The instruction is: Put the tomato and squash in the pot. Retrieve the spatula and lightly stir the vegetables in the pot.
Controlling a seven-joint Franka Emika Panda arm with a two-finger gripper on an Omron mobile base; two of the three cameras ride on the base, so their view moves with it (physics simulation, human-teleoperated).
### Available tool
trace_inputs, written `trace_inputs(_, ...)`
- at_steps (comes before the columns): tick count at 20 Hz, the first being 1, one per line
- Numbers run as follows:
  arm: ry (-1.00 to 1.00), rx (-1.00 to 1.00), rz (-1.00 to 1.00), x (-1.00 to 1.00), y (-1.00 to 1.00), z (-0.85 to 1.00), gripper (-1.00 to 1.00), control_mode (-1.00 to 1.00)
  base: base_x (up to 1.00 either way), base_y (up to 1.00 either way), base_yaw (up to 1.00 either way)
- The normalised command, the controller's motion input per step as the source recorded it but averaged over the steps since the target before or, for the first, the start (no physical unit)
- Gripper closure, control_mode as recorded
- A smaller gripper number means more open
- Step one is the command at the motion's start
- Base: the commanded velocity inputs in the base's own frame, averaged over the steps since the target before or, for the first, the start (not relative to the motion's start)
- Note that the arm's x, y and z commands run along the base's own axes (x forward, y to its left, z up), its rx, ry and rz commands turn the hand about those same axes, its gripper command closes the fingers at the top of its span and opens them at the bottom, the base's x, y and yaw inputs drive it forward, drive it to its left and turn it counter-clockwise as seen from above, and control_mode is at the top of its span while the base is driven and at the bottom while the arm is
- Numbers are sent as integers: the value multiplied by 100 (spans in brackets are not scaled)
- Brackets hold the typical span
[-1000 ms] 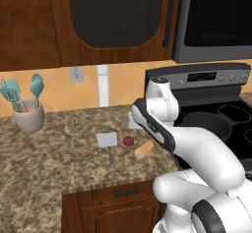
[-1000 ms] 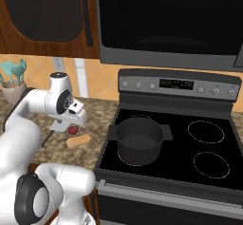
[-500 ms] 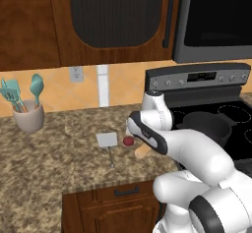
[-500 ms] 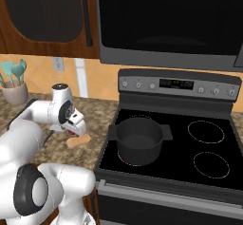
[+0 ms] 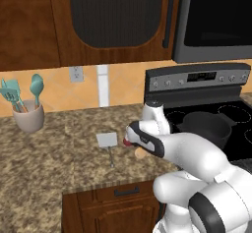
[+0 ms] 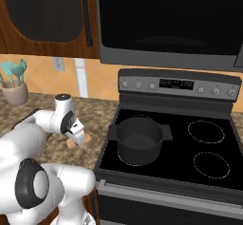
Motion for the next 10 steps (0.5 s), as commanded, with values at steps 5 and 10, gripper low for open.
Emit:
trace_inputs(5,-6,9,-4,14,0,-29,-100,-100,0,0,0)
trace_inputs(10,-6,8,-3,15,3,-33,-100,-100,0,0,0)
